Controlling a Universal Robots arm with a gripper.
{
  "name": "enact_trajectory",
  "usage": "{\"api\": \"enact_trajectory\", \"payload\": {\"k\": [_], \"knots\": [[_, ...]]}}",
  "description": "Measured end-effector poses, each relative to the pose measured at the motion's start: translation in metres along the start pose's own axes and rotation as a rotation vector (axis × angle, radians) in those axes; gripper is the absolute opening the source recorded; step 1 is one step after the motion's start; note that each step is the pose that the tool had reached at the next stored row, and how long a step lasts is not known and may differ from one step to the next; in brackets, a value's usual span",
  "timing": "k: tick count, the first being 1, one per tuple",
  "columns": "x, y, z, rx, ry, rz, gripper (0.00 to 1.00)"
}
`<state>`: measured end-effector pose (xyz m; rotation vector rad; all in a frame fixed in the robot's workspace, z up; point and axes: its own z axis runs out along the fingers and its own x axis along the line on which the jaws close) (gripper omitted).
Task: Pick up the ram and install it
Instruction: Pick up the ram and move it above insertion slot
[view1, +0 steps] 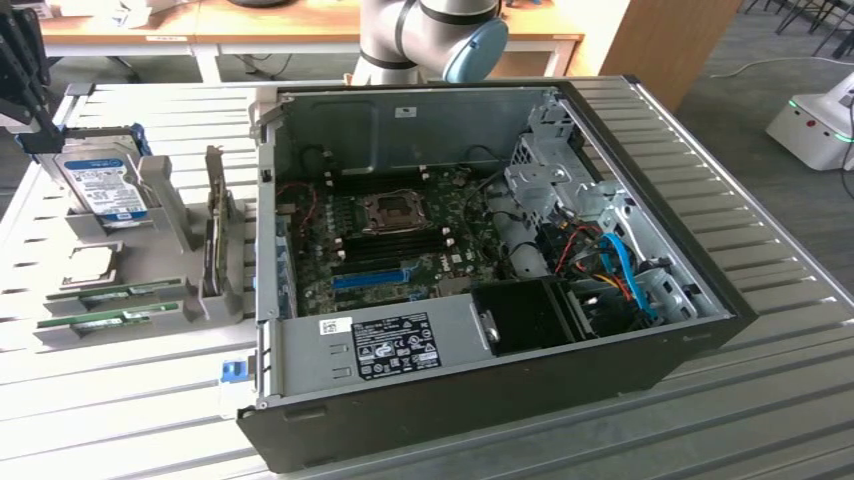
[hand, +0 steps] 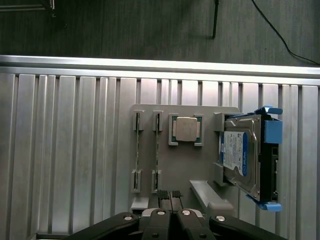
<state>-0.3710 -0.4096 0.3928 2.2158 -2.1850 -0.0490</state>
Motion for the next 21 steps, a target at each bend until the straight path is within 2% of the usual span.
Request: {"api": "enact_trajectory", "payload": {"k": [4,5,6,7,8,9,21], "knots": [[0.0,0.0,0.0,0.0,0.0,0.0,0.11],[0.0001,0.0,0.0,0.0,0.0,0.0,0.17],[0.0001,0.0,0.0,0.0,-0.0001,0.0,0.17],[0.0001,0.0,0.0,0.0,-0.0001,0.0,0.23],[0.0001,0.0,0.0,0.0,0.0,0.0,0.23],[0.0001,0.0,0.0,0.0,-0.0001,0.0,0.3],[0.0,0.0,0.0002,0.0,0.0004,0.0,0.3]]}}
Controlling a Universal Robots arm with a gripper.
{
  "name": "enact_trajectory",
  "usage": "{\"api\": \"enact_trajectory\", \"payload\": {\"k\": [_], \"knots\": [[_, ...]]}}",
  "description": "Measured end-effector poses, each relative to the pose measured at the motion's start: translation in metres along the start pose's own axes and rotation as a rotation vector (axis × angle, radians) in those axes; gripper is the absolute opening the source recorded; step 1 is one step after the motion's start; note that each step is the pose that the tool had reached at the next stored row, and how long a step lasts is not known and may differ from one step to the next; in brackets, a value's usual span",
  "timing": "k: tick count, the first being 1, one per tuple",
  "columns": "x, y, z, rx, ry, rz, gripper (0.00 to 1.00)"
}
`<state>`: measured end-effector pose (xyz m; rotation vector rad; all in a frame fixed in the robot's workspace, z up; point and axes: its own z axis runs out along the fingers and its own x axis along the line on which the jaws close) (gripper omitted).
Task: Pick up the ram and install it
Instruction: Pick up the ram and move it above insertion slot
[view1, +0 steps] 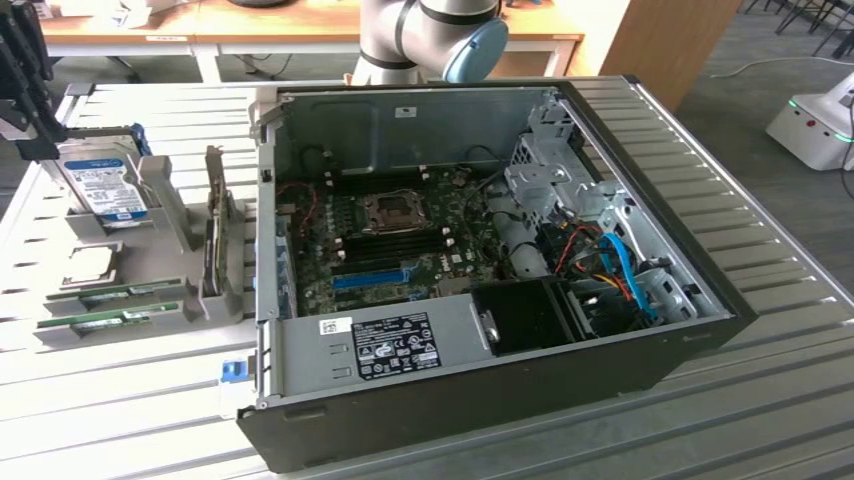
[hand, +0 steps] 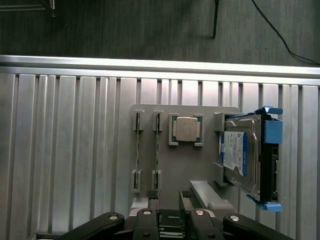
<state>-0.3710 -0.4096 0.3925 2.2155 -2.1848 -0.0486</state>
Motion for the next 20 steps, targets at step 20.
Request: {"api": "enact_trajectory", "payload": {"k": [20], "knots": [[0.0,-0.0009,0.0214,0.0002,0.0007,0.0,0.3]]}}
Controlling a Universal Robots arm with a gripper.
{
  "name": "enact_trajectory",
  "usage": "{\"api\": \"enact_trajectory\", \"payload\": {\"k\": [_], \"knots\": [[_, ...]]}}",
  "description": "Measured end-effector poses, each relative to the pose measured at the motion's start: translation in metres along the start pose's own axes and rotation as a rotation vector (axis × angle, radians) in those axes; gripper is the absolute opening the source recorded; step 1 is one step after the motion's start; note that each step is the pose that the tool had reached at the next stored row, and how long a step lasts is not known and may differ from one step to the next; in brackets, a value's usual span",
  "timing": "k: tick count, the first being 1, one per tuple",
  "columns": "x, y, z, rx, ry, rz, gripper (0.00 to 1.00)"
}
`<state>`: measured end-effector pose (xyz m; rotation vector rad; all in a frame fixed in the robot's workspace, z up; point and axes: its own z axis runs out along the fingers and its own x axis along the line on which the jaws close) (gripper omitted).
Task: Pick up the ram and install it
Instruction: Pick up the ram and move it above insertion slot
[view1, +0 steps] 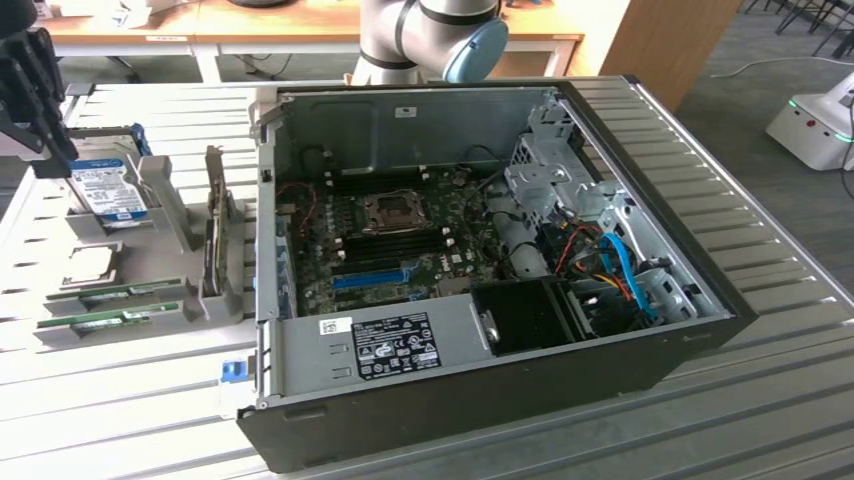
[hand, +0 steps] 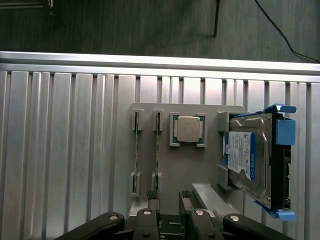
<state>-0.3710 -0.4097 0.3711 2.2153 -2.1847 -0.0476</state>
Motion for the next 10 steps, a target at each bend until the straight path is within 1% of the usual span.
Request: {"api": "enact_trajectory", "payload": {"k": [10], "knots": [[0.0,-0.0007,0.0166,-0.0001,0.0007,0.0,0.3]]}}
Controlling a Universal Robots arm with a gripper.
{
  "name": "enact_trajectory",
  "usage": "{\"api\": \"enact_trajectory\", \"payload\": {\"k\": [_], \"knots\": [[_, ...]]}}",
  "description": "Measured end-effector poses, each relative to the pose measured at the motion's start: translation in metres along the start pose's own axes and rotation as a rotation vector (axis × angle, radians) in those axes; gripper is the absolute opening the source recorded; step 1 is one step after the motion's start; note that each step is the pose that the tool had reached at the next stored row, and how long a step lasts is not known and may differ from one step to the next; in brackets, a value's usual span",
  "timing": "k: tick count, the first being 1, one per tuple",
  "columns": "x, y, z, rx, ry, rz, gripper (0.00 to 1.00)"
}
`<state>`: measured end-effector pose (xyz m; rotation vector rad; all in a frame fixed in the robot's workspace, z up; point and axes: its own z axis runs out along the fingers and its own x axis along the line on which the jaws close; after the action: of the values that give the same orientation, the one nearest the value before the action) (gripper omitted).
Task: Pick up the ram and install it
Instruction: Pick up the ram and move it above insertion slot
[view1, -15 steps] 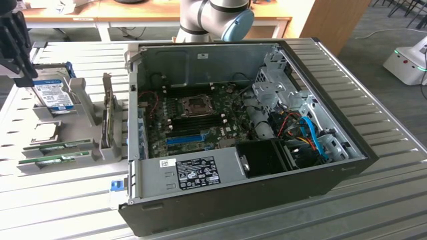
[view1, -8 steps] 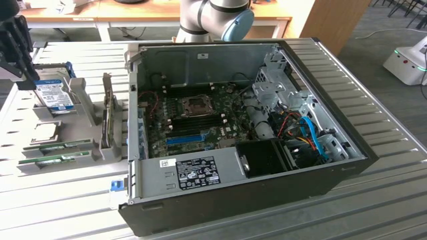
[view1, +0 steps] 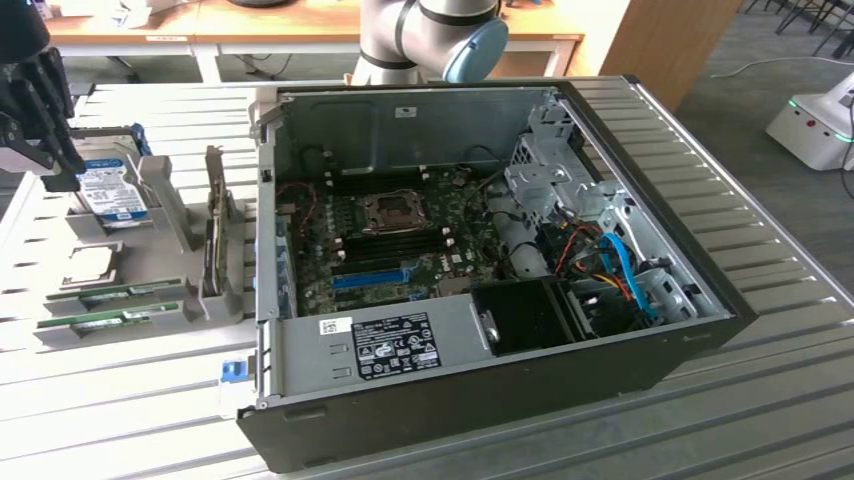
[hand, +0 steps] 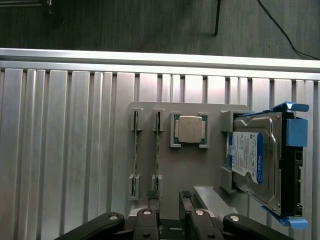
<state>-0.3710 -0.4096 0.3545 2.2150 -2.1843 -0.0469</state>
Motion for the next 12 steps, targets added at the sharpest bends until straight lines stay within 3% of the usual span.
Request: {"api": "enact_trajectory", "payload": {"k": [12], "knots": [[0.0,-0.0007,0.0168,-0.0001,0.0013,0.0,0.3]]}}
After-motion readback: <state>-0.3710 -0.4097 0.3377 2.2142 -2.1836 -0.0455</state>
